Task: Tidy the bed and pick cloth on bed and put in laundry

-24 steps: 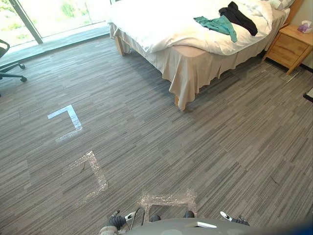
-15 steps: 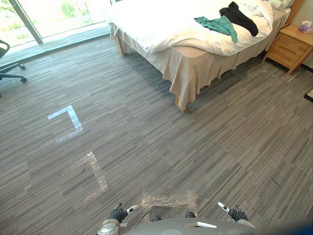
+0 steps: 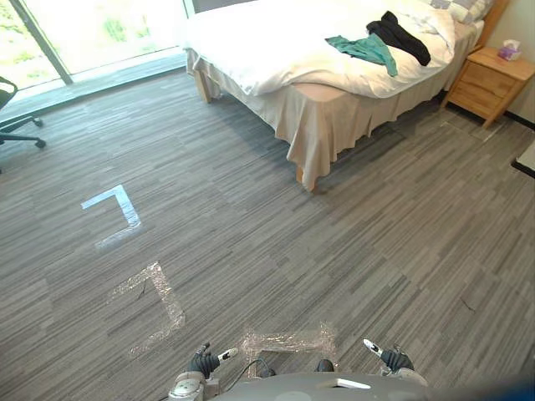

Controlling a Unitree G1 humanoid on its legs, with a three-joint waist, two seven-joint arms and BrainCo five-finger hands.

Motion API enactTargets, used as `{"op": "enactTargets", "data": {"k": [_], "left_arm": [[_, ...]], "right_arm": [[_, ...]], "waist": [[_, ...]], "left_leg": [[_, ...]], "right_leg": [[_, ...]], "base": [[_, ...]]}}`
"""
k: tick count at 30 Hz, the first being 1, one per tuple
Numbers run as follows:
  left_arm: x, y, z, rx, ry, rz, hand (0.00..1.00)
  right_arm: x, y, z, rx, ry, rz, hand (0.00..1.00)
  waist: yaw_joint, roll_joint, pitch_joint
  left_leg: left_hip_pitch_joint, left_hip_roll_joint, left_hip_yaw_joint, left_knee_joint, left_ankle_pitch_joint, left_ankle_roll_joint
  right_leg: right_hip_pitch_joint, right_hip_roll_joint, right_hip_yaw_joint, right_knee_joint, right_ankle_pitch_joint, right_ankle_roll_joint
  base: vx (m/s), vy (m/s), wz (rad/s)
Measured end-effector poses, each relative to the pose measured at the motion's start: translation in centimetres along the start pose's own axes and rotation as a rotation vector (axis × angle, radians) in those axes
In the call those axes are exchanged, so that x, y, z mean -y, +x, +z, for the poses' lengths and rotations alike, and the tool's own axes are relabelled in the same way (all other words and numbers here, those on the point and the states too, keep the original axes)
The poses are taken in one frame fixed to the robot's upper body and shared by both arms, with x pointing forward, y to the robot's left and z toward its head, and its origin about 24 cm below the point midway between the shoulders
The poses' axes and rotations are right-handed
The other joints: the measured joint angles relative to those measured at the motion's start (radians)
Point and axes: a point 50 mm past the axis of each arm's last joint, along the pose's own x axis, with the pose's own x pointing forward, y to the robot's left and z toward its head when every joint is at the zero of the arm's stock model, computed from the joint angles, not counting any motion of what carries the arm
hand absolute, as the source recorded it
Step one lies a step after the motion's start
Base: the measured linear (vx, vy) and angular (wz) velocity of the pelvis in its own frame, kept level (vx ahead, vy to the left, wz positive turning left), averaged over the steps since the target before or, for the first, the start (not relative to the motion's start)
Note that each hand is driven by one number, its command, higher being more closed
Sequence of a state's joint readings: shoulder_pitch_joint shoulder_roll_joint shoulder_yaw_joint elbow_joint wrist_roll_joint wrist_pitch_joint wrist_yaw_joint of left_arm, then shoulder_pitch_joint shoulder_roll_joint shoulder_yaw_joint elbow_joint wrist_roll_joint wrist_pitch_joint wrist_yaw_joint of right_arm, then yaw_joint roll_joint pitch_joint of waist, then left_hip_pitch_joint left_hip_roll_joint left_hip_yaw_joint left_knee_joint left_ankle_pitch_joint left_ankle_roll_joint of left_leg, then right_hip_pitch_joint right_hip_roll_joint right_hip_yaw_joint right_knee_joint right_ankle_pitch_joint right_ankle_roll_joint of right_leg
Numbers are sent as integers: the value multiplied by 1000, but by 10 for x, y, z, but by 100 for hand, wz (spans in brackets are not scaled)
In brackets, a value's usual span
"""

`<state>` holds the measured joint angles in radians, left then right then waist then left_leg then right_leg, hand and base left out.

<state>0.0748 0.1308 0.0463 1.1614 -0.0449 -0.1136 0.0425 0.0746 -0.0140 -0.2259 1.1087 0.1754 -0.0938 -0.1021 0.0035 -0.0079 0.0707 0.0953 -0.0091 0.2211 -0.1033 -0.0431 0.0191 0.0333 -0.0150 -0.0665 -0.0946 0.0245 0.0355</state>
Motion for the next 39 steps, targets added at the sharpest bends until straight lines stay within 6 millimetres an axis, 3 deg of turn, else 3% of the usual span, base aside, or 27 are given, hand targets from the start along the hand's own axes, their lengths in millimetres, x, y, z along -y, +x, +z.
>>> {"op": "enactTargets", "data": {"k": [9, 11, 13, 15, 16, 17, 19, 23, 24, 25, 26, 27, 28, 30, 31, 32, 33, 35, 39], "left_arm": [[4, 1, 6, 25, -91, 12, 0], [24, 2, 16, 52, -122, -30, 0], [30, 2, 21, 68, -125, -47, 0], [30, 3, 25, 78, -129, -45, 0], [28, 3, 29, 88, -126, -42, 0], [27, 4, 30, 91, -125, -40, 0], [29, 5, 35, 103, -125, -45, 0], [44, 4, 41, 112, -137, -78, 0], [44, 4, 42, 114, -152, -71, 0], [43, 4, 40, 109, -156, -68, 0], [47, 4, 41, 108, -180, -67, 0], [49, 4, 42, 111, -196, -68, 0], [57, 2, 45, 127, -214, -87, 0], [61, 1, 45, 127, -255, -95, 0], [56, 2, 46, 132, -319, -68, 0], [52, 1, 50, 151, -372, -51, 0], [51, 1, 52, 163, -381, -51, 0], [53, 0, 62, 211, -392, -67, 0], [57, -1, 79, 267, -377, -88, 0]], "right_arm": [[-1, -1, 3, 17, 85, -19, 0], [-1, 0, 11, 52, 95, -21, 0], [-4, 0, 17, 75, 102, -14, 0], [-6, 0, 18, 81, 127, -13, 0], [-5, -1, 15, 71, 150, -25, 0], [-6, -1, 13, 65, 160, -29, 0], [-7, -2, 13, 67, 186, -36, 0], [4, -1, 25, 110, 200, -54, 0], [1, -3, 22, 111, 184, -42, 0], [0, -4, 19, 106, 180, -38, 0], [3, -3, 21, 113, 176, -41, 0], [6, -3, 25, 129, 167, -46, 0], [7, -3, 24, 125, 177, -49, 0], [10, -2, 27, 133, 160, -48, 0], [9, -2, 26, 128, 155, -48, 0], [6, -3, 26, 128, 136, -39, 0], [4, -3, 26, 130, 124, -31, 0], [-11, -2, 32, 141, 62, 21, 0], [-42, -1, 36, 122, 30, 97, 0]], "waist": [[-10, 5, 9], [-10, 20, 20], [-9, 22, 26], [-15, 14, 39], [-14, -8, 39], [-12, -16, 40], [-10, -14, 43], [-6, 41, 77], [-7, 19, 78], [-5, 10, 76], [3, 20, 80], [5, 30, 70], [1, 27, 66], [2, 51, 66], [13, 54, 67], [18, 49, 70], [20, 47, 71], [46, 34, 75], [72, 20, 83]], "left_leg": [[42, 9, 95, 7, -17, -12], [46, 26, 145, 7, -26, -27], [42, 40, 187, 7, -39, -46], [37, 50, 231, 23, -54, -58], [35, 51, 270, 43, -77, -54], [37, 53, 283, 54, -86, -52], [53, 92, 325, 74, -103, -75], [112, 232, 375, 79, -117, -156], [152, 258, 409, 70, -106, -197], [161, 254, 413, 68, -102, -203], [198, 276, 430, 60, -92, -222], [205, 303, 445, 53, -39, -236], [204, 306, 448, 59, 47, -230], [171, 392, 417, 206, 110, -224], [100, 472, 353, 410, 159, -159], [8, 518, 244, 631, 180, -90], [-37, 516, 190, 724, 157, -88], [-197, 443, 33, 953, 29, -152], [-370, 367, 66, 950, -124, -146]], "right_leg": [[5, 12, 25, 8, 9, -12], [-46, 29, 25, 88, -7, -9], [-114, 44, 18, 191, -39, -18], [-184, 29, -75, 292, -100, -25], [-205, -15, -193, 332, -131, -54], [-208, -33, -236, 333, -139, -66], [-217, -57, -330, 314, -130, -58], [-320, -97, -391, 422, -119, -41], [-348, -148, -403, 378, -62, -14], [-347, -164, -409, 360, -49, -9], [-348, -166, -439, 395, -28, -49], [-361, -162, -448, 463, -77, -69], [-370, -178, -452, 522, -150, -78], [-310, -132, -470, 504, -205, -96], [-243, -90, -472, 449, -219, -113], [-171, -55, -464, 384, -223, -119], [-140, -45, -455, 355, -223, -119], [-46, -12, -395, 261, -222, -121], [50, 21, -310, 182, -221, -119]], "base": [[94, -7, -23], [16, -25, -46], [6, -34, -60], [10, -65, -54], [15, -61, -42], [71, -107, -60], [135, -155, -72], [246, -225, -48], [338, -306, -18], [364, -345, -22], [323, -309, -12], [404, -403, 5], [495, -521, 21], [434, -476, 12], [449, -463, -15], [439, -455, -24], [471, -477, -43], [413, -357, -76], [381, -107, -81]]}}
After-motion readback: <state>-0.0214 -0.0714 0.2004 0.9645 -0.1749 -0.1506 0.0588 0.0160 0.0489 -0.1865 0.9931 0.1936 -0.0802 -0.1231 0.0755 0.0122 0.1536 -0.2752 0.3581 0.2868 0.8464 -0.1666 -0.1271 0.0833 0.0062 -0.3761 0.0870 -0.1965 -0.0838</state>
